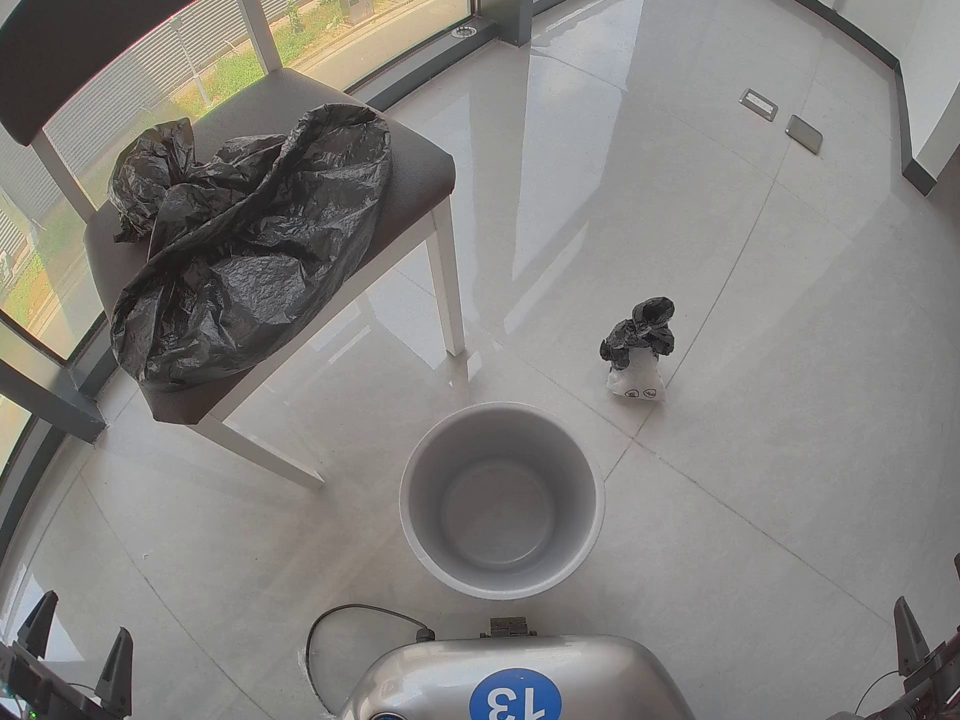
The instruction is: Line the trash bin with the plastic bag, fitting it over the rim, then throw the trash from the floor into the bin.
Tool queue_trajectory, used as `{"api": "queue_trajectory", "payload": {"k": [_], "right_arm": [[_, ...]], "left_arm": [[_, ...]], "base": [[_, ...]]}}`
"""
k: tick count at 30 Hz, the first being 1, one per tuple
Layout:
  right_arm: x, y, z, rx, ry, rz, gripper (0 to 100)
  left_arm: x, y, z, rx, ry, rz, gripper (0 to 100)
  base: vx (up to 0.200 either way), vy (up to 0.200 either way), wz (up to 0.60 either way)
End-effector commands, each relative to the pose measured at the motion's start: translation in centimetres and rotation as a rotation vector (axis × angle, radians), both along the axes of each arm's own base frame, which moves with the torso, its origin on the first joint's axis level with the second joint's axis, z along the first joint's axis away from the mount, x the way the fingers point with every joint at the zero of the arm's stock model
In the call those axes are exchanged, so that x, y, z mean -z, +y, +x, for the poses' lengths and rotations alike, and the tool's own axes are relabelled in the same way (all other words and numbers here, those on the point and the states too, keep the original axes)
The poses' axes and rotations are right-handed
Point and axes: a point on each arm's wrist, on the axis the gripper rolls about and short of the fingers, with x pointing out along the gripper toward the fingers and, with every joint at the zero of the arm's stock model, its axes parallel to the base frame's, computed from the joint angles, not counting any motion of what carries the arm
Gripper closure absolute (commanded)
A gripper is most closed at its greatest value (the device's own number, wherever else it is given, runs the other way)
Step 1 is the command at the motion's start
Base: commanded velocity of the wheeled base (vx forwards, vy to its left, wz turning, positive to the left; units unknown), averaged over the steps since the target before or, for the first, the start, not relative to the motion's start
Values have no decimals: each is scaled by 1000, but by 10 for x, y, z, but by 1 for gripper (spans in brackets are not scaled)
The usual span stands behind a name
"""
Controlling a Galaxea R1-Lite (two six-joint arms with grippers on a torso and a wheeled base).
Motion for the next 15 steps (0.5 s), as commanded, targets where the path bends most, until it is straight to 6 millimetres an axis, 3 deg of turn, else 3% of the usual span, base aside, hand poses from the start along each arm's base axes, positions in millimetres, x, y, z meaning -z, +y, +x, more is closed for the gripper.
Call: {"api": "queue_trajectory", "payload": {"k": [1, 7, 9, 10, 12, 13, 14, 15], "right_arm": [[5, -1, 0, 33, 2, 68, 0], [4, -1, 0, 48, -5, 65, 0], [4, -1, 0, 23, -5, 0, 0], [4, 0, 0, 10, -7, -7, 0], [4, 0, 0, 16, -10, 32, 0], [4, 0, 0, 19, -11, 36, 0], [-9, -1, -3, 23, -50, 81, 0], [-33, -1, -7, 28, -97, 128, 0]], "left_arm": [[6, -1, -4, -9, -51, -9, 0], [1, 0, -6, -25, -86, -13, 0], [-29, -1, -12, 39, -148, 84, 0], [-45, -1, -10, 66, -135, 50, 0], [-65, 0, -3, 42, -109, -177, 0], [-66, 0, -3, 42, -109, -197, 0], [-77, 1, -2, 37, -101, -255, 0], [-79, 2, -2, 35, -84, -225, 0]], "base": [[0, 0, 0], [0, 0, 0], [0, 0, 0], [0, 0, 0], [0, 0, 0], [0, 0, 0], [0, 0, 0], [0, 0, 0]]}}
